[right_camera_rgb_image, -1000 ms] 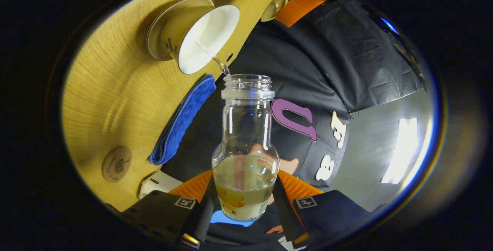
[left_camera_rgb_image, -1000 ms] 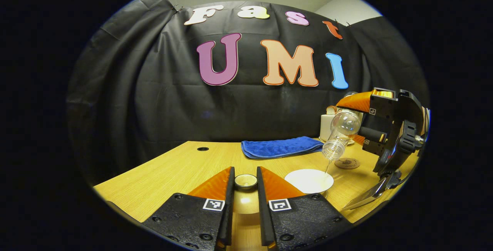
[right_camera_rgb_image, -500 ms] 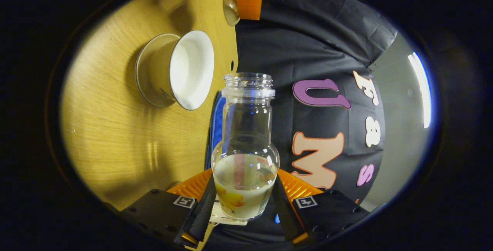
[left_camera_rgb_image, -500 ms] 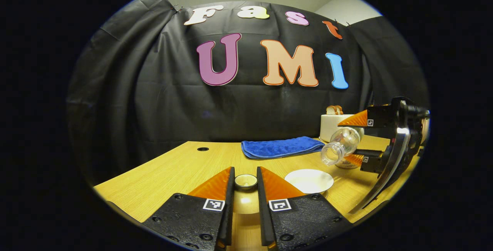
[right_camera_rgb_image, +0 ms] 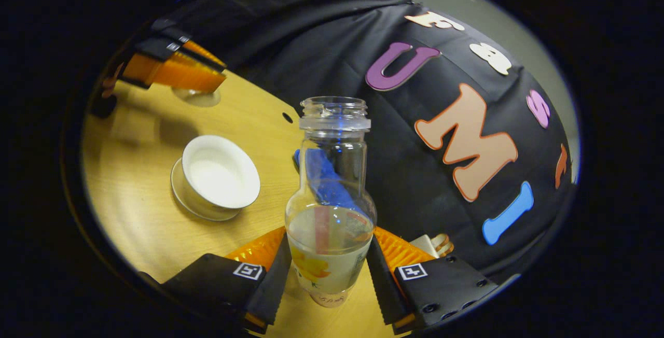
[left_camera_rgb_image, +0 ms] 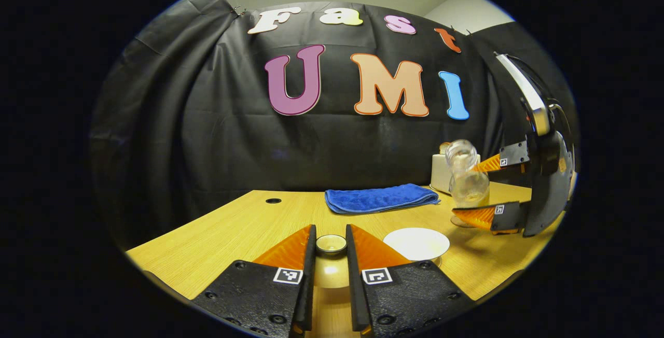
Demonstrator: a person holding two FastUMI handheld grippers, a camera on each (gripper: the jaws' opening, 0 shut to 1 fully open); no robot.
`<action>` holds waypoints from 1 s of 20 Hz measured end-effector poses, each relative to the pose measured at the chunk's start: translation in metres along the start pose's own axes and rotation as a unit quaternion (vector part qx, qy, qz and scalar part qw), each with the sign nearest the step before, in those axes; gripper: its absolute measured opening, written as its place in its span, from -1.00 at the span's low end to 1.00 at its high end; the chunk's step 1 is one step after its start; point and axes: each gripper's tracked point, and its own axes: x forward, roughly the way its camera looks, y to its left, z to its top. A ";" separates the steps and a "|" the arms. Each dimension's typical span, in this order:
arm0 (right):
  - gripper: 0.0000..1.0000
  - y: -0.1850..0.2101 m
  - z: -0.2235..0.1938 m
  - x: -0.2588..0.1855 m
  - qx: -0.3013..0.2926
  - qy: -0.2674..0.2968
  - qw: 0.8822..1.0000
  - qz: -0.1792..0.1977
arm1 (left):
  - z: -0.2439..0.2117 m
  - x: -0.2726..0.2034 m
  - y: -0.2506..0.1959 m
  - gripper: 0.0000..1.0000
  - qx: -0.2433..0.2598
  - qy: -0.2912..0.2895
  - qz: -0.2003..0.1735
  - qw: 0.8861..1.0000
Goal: Open the teacup lid with one hand, grasp the water bottle and pour water into the teacup with the other hand; after pouring, place the water bottle on the coaster and then close the teacup lid.
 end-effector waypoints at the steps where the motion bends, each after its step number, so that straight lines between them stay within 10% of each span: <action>1: 0.53 -0.011 0.001 0.003 0.038 -0.001 0.999 -0.010 | -0.001 0.001 0.001 -0.46 0.000 0.000 0.000 1.000; 9: 0.57 -0.075 -0.045 0.025 0.278 0.004 0.959 -0.061 | 0.000 0.000 0.002 -0.46 0.000 0.000 0.004 1.000; 17: 0.59 -0.084 -0.106 0.045 0.409 0.032 0.910 -0.063 | 0.000 0.000 0.003 -0.46 0.001 0.000 0.005 1.000; 20: 0.59 -0.086 -0.129 0.051 0.409 0.051 0.908 -0.067 | 0.000 0.000 0.003 -0.46 0.000 0.000 0.005 1.000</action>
